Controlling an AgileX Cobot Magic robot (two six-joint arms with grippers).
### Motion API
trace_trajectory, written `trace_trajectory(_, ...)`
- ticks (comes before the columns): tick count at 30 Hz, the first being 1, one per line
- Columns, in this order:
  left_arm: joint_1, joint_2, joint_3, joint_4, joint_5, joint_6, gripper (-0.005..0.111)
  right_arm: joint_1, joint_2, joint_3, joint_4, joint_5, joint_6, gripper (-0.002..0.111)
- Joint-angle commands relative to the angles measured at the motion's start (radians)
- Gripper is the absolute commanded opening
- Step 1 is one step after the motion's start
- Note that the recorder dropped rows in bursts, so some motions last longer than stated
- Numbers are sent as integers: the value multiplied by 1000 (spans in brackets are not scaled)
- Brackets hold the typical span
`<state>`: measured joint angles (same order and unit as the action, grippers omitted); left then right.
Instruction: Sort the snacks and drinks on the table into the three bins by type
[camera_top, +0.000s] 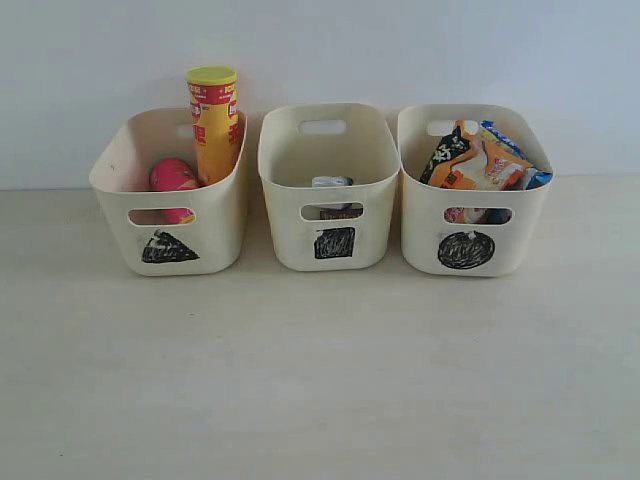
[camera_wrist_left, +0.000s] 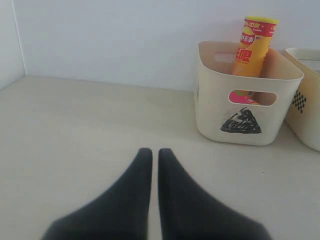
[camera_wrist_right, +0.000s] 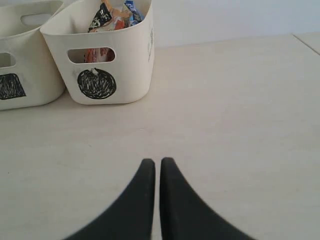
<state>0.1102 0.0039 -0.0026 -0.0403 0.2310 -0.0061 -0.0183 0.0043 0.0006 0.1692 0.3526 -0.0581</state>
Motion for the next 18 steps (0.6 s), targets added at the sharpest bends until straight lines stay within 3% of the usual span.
trace_trajectory(1,-4,-4,3,4,0,-3,4,-4,-4,-1,1,0,-4,0)
trace_trajectory(5,-12,-4,3,4,0,-3,4,-4,-4,-1,1,0,-4,0)
trace_trajectory(10,-92,-4,3,4,3,-1,4,-4,-4,-1,1,0,-4,0)
trace_trajectory(18,-99,-4,3,4,3,-1,4,-4,-4,-1,1,-4,-4,0)
